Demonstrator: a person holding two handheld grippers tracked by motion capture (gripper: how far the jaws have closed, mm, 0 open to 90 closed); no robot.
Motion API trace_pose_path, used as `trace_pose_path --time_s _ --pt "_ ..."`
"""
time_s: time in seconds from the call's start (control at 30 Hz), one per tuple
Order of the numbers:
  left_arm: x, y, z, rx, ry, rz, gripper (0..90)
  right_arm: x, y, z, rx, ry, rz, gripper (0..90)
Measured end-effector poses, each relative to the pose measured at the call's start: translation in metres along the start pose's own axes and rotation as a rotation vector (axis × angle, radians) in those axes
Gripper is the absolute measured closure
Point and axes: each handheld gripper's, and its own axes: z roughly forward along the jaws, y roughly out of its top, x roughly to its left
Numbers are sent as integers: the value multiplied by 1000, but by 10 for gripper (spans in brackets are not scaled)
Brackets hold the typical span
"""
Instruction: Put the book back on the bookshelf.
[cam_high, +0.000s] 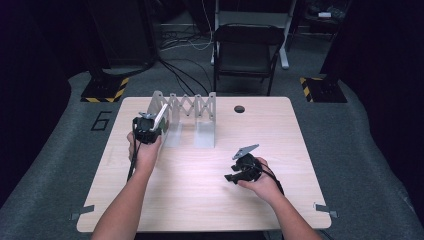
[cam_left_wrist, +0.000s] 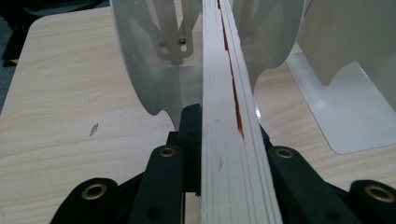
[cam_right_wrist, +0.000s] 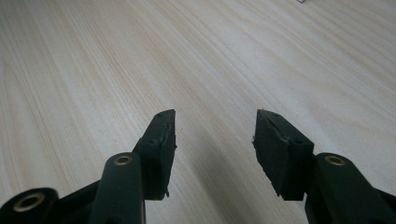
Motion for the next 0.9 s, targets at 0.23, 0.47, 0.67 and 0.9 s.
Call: trace_pose_path --time_s 0.23,0.47,0.67,0.9 --pt "0 0 5 -4 -1 -49 754 0 0 0 -1 1 9 486" --pt "-2 -1 11 19 10 -31 753 0 0 0 -1 2 -11 487" --pt "-2 -3 16 38 13 -24 743 0 0 0 1 6 -12 486" --pt "-2 -2 16 44 12 -27 733 0 0 0 2 5 -8 486"
